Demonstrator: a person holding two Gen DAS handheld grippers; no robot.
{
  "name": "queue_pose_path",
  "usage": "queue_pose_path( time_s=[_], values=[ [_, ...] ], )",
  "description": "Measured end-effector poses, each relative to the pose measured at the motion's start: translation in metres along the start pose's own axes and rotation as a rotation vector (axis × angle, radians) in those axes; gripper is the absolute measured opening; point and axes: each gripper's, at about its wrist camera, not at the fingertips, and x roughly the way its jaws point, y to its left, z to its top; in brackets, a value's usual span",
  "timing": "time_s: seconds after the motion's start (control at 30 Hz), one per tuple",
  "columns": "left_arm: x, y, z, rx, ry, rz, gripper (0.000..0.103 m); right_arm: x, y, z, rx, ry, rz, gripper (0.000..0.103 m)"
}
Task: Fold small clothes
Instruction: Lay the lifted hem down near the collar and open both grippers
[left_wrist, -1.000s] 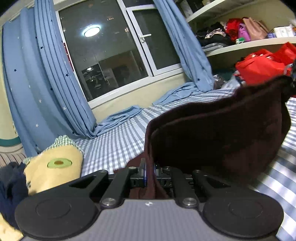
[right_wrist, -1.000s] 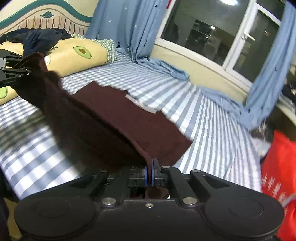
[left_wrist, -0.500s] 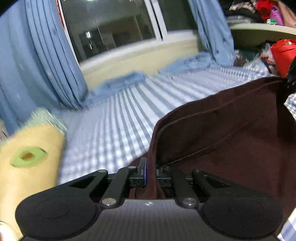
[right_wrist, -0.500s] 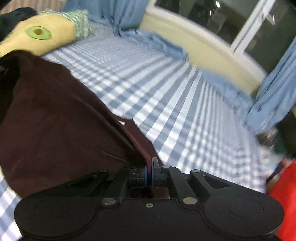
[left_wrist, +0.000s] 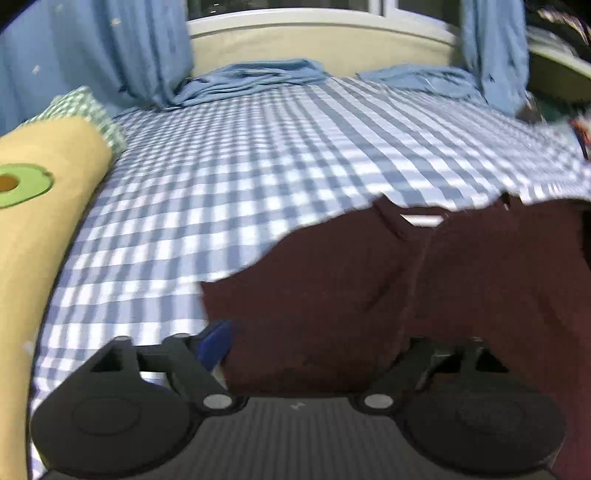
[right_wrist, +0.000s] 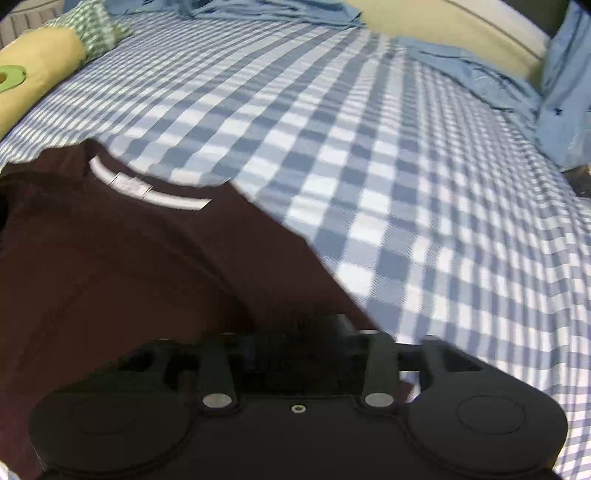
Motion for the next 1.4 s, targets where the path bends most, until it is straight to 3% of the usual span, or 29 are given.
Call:
queue_pose_path(
  time_s=[0.13, 0.27, 0.4, 0.47, 0.63, 0.77, 0.83, 0.9, 0.93, 1.07, 1.2, 1.4],
  values=[
    [-0.015, 0.028, 0.014, -0.048, -0.023, 0.033, 0.089, -0.014, -0.024, 0.001, 0.07, -0.025, 0.04, 0.079],
    [-0.032, 0.055, 0.033, -0.093, -0.046, 0.129, 0.089, -0.023, -0.052, 0.006, 0.181, 0.016, 0.102, 0.08],
    [-0.055, 0.057, 0.039, -0.071, -0.106, 0.148, 0.089, -0.05, -0.072, 0.011, 0.272, -0.113, 0.016, 0.08],
    [-0.06, 0.048, 0.035, -0.075, -0.126, 0.103, 0.089, -0.062, -0.075, 0.006, 0.296, -0.173, 0.056, 0.081],
    [-0.052, 0.002, 0.006, -0.05, -0.129, -0.091, 0.089, -0.049, -0.051, -0.021, 0.302, -0.192, 0.308, 0.081],
    [-0.016, -0.016, -0.009, -0.043, -0.04, -0.081, 0.088, -0.015, -0.03, -0.035, 0.318, -0.16, 0.379, 0.078],
    [-0.005, -0.01, -0.013, -0.06, -0.008, -0.059, 0.086, 0.003, -0.033, -0.04, 0.388, -0.126, 0.341, 0.071],
    [-0.012, -0.002, -0.018, -0.048, -0.023, -0.047, 0.085, 0.013, -0.043, -0.045, 0.46, -0.102, 0.31, 0.05],
    [-0.019, 0.003, -0.02, -0.045, -0.035, -0.051, 0.085, 0.012, -0.044, -0.048, 0.47, -0.098, 0.307, 0.049],
    [-0.073, 0.027, -0.036, -0.062, -0.096, -0.101, 0.094, -0.027, -0.024, -0.064, 0.381, -0.175, 0.314, 0.071],
    [-0.123, 0.048, -0.077, -0.115, -0.127, -0.26, 0.096, -0.077, 0.007, -0.099, 0.201, -0.218, 0.381, 0.072],
    [-0.135, 0.071, -0.136, -0.222, -0.115, -0.37, 0.089, -0.105, 0.053, -0.144, 0.092, -0.195, 0.403, 0.073]
  ],
)
